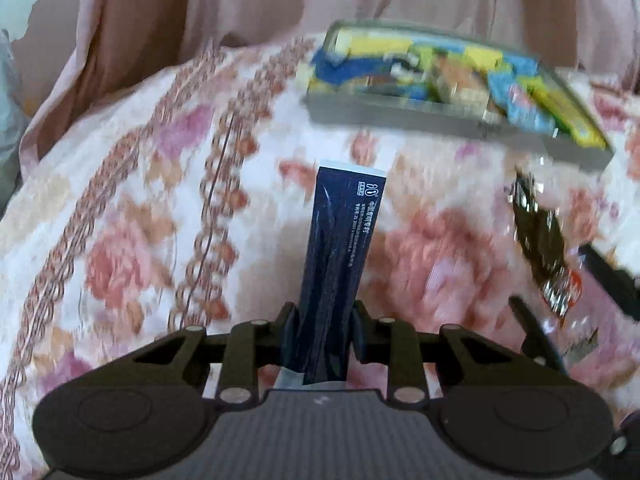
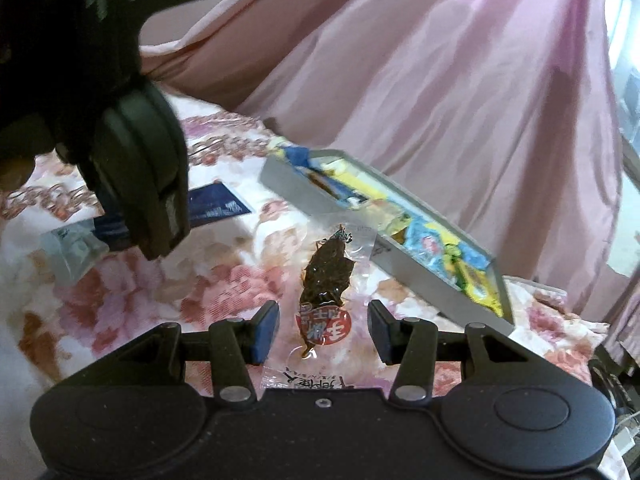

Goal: Organize snacks
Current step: 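Carry the blue stick pack and dark snack into the grey tray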

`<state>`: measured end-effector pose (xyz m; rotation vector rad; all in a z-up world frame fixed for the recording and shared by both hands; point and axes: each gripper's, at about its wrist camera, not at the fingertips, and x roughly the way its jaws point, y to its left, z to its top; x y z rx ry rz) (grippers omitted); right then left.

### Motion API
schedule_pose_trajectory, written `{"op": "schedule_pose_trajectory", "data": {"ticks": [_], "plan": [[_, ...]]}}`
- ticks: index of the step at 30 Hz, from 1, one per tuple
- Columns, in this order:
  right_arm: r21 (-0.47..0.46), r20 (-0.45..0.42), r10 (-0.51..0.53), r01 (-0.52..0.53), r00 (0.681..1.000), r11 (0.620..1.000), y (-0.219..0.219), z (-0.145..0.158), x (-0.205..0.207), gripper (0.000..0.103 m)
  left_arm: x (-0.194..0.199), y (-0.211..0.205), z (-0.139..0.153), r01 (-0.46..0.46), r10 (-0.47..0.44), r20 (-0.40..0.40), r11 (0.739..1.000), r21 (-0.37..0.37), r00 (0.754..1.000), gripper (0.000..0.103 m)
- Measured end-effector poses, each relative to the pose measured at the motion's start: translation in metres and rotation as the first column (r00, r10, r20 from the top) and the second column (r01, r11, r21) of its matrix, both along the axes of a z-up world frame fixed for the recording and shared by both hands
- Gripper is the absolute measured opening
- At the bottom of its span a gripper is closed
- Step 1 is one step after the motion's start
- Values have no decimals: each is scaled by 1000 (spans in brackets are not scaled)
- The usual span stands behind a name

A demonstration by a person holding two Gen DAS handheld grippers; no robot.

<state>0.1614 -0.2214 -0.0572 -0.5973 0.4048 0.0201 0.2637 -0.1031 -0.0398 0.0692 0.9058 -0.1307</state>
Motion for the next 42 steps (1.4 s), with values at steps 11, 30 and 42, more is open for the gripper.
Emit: {"op": "schedule_pose_trajectory", "data": {"ticks": [11, 30, 42], "plan": [[25, 203, -61, 57, 977, 998, -8, 19, 18, 50, 50, -14, 62, -14, 27, 197, 998, -64, 980, 31], [235, 357, -258, 180, 898, 955, -84, 31, 137, 51, 172, -67, 46, -62, 93, 319, 992, -106, 943, 31], [264, 308, -211, 130, 928, 956, -85, 13, 157, 51, 193, -88, 20, -38, 45, 277, 999, -32, 960, 31]]}}
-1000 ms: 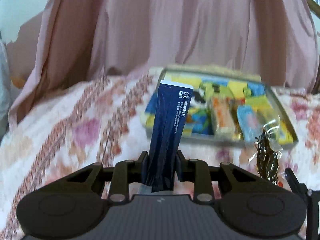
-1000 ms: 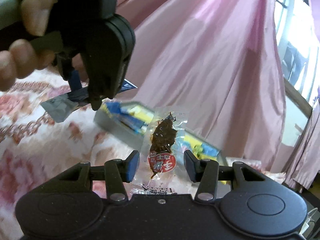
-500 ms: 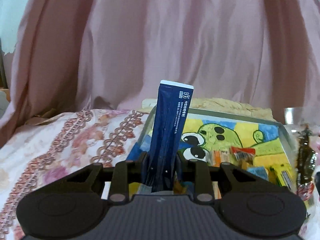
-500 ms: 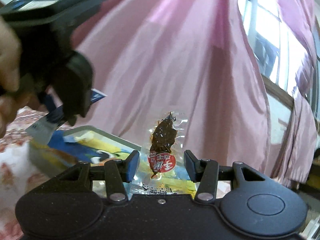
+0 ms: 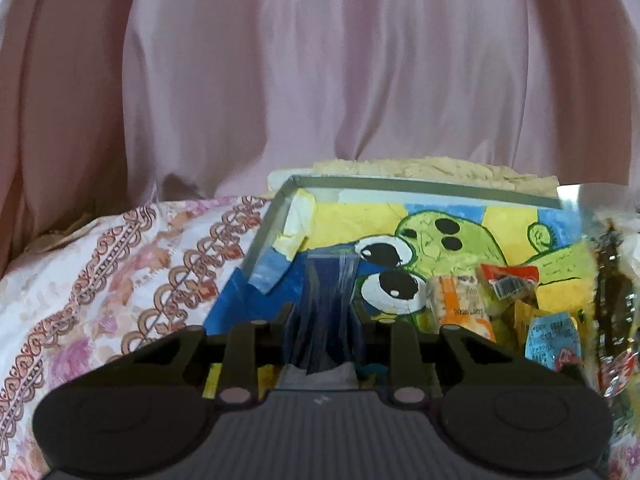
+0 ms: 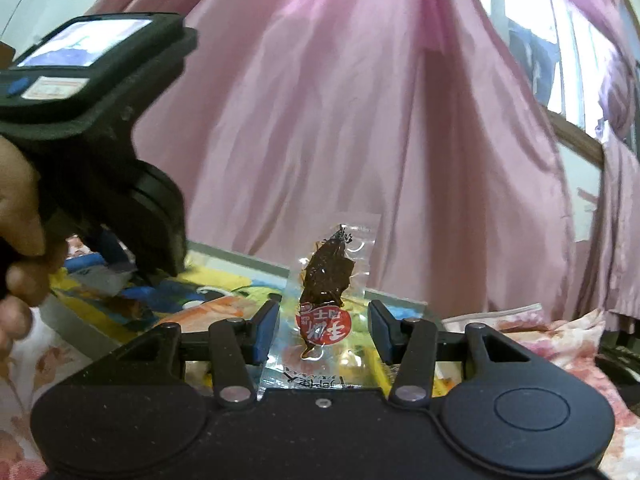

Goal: Organize snacks
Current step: 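Carry the blue stick pack and dark snack into the grey tray, then open both tools to release the snacks into the tray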

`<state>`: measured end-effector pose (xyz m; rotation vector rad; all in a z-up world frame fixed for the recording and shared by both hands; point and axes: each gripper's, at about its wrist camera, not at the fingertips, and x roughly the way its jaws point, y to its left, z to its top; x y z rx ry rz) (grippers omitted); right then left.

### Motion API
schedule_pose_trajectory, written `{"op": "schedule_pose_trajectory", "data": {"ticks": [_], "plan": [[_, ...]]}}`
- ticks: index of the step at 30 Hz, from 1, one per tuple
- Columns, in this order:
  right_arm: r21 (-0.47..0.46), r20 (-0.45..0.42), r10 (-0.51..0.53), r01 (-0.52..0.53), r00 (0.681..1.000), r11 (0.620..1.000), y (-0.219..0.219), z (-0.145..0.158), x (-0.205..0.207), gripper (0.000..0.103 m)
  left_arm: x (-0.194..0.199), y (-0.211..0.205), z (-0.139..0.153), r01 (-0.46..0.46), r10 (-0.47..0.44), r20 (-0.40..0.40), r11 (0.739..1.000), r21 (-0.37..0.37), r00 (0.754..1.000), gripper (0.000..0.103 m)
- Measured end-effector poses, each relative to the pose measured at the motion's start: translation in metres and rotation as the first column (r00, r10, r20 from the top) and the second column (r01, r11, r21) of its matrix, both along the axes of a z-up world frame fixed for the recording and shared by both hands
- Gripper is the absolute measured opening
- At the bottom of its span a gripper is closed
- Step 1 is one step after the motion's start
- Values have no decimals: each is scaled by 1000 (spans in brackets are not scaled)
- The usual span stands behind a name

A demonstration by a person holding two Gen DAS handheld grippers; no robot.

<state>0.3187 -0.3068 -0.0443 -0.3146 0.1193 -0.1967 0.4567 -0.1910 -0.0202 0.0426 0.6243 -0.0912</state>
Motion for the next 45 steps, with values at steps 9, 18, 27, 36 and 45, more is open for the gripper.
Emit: {"op": "schedule_pose_trajectory", "data": {"ticks": [9, 18, 27, 36, 45], "plan": [[72, -47, 29, -25, 999, 997, -7, 0, 8, 51, -3, -6, -2, 3, -3, 20, 1000, 18, 1000, 31], [82, -60, 46, -41, 997, 996, -7, -8, 19, 52, -1, -5, -4, 9, -9, 20, 1000, 25, 1000, 35], [108, -67, 56, -49, 996, 993, -10, -11, 25, 54, -1, 1, -9, -16, 16, -2, 1000, -14, 1000, 41], [133, -57, 45, -37, 997, 990, -14, -12, 26, 66, -4, 2, -10, -29, 30, 32, 999, -13, 999, 67], [140, -38, 51, -46, 998, 989, -13, -12, 23, 82, -10, 7, -7, -48, 51, 73, 998, -41, 996, 86]]}}
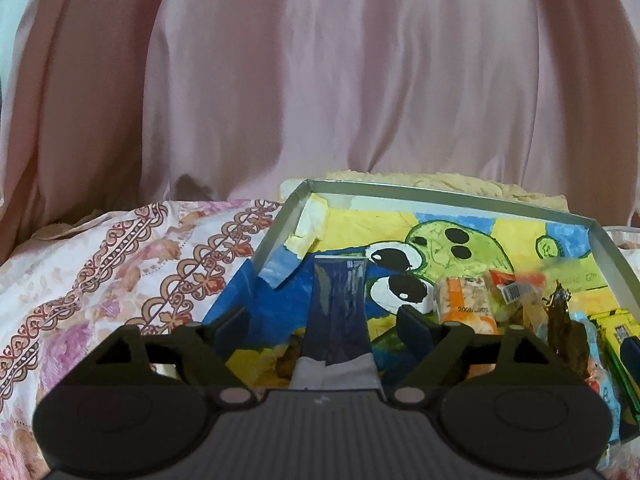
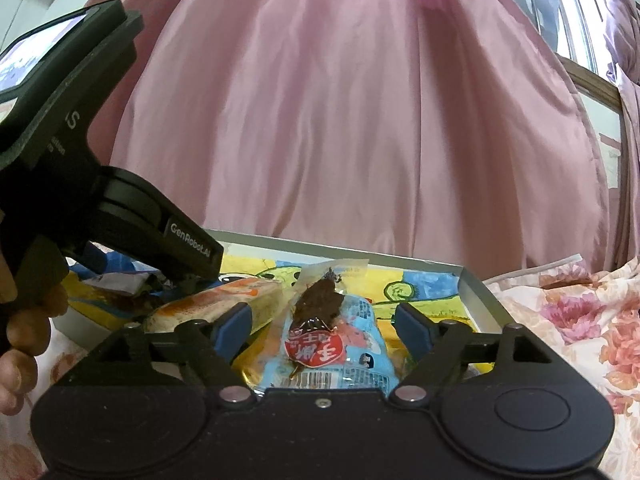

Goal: Organize snacks
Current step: 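Open both tools to release the snacks into the tray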

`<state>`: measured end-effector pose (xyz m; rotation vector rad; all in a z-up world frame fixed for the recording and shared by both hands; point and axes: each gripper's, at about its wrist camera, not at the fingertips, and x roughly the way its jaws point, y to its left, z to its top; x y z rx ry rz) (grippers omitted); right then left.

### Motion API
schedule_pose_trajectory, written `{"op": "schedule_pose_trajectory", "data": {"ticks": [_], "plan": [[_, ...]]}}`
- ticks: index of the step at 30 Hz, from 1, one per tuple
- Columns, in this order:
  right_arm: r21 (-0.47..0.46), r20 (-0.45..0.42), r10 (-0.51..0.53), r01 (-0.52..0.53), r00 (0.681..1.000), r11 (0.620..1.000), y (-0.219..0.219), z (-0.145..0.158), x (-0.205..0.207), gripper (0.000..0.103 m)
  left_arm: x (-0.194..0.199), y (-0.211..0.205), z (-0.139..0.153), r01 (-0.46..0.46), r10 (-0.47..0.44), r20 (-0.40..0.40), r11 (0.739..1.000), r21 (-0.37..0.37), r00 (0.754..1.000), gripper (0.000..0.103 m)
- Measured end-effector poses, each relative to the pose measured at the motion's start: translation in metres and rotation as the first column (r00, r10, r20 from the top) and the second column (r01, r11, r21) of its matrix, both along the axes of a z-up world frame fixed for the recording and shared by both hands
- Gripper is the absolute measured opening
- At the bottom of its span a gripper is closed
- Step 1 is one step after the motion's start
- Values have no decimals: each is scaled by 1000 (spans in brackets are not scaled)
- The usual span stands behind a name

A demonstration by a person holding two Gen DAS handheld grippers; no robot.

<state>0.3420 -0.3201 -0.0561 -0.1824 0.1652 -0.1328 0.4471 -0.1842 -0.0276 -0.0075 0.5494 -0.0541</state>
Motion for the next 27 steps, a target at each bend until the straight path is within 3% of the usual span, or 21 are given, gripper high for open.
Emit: {"op": "schedule_pose_trajectory", "data": {"ticks": [6, 15, 27], "plan": [[6, 10, 7, -7, 1000, 1000, 0, 1, -1, 90, -3, 1, 0, -9, 9, 22, 1000, 0, 1000, 95], [6, 19, 5, -5, 1000, 1000, 0, 2, -3, 94, -7, 1, 3, -13, 13, 56, 1000, -4, 998, 101], [30, 54, -10, 8, 998, 1000, 0, 10, -14, 102, -20, 5, 10, -19, 20, 66, 1000, -16, 998, 102]]}}
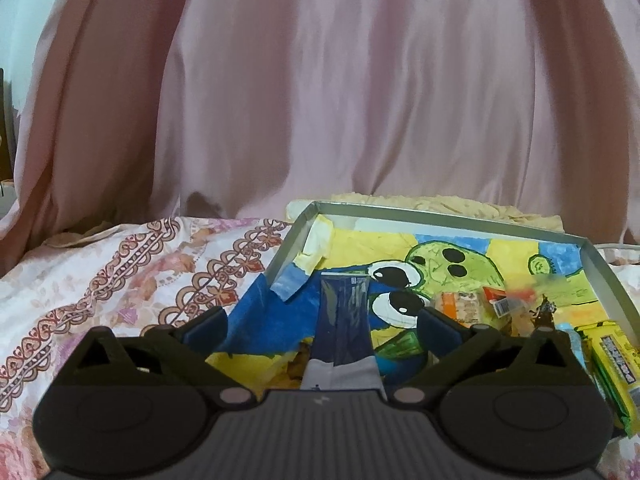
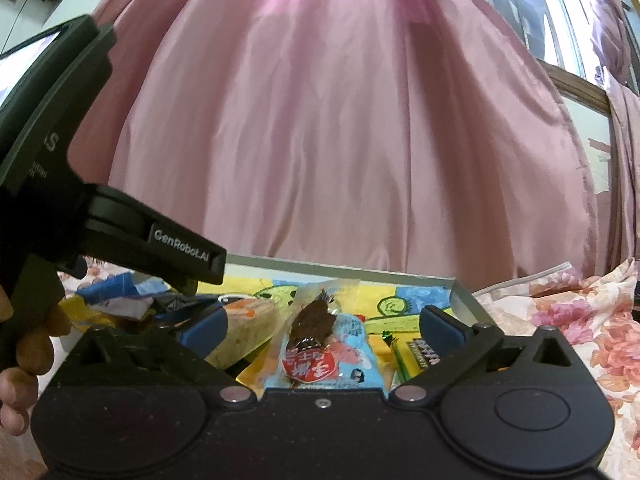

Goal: Organize snacks

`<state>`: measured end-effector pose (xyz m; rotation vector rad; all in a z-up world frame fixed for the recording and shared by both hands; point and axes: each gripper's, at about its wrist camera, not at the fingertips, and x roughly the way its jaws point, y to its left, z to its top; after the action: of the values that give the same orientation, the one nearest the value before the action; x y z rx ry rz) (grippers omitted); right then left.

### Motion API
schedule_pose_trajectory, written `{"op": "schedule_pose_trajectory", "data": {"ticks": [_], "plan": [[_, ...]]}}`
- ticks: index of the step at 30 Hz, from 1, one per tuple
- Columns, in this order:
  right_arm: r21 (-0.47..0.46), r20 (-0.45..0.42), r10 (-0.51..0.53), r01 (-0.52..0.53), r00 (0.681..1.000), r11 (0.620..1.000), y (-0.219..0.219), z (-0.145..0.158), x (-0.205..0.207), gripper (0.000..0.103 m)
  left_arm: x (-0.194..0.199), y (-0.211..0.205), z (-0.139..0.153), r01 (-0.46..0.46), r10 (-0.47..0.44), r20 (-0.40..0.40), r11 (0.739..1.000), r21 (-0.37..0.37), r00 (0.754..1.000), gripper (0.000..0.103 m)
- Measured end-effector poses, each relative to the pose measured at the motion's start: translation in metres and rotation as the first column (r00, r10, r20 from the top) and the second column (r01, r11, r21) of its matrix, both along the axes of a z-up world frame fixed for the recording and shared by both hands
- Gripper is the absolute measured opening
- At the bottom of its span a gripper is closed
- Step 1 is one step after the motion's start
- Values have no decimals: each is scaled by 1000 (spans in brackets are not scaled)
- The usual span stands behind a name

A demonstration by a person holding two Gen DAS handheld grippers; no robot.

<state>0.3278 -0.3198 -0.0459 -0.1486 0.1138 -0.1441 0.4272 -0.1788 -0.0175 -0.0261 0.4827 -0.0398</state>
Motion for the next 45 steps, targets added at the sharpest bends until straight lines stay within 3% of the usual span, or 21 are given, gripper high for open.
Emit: {"op": "schedule_pose_trajectory", "data": {"ticks": [15, 30, 45], "plan": [[43, 6, -39, 39, 999, 998, -7, 32, -23, 102, -26, 12, 28, -21, 22, 29, 999, -42, 999, 102], [99, 30, -60, 57, 998, 993, -5, 83, -68, 102, -78, 37, 72, -64, 72, 88, 995, -82, 994, 102], [106, 27, -51, 48, 998, 993, 6, 111, -116, 102, -140, 61, 79, -93, 102, 74, 989, -119, 992, 102]]}}
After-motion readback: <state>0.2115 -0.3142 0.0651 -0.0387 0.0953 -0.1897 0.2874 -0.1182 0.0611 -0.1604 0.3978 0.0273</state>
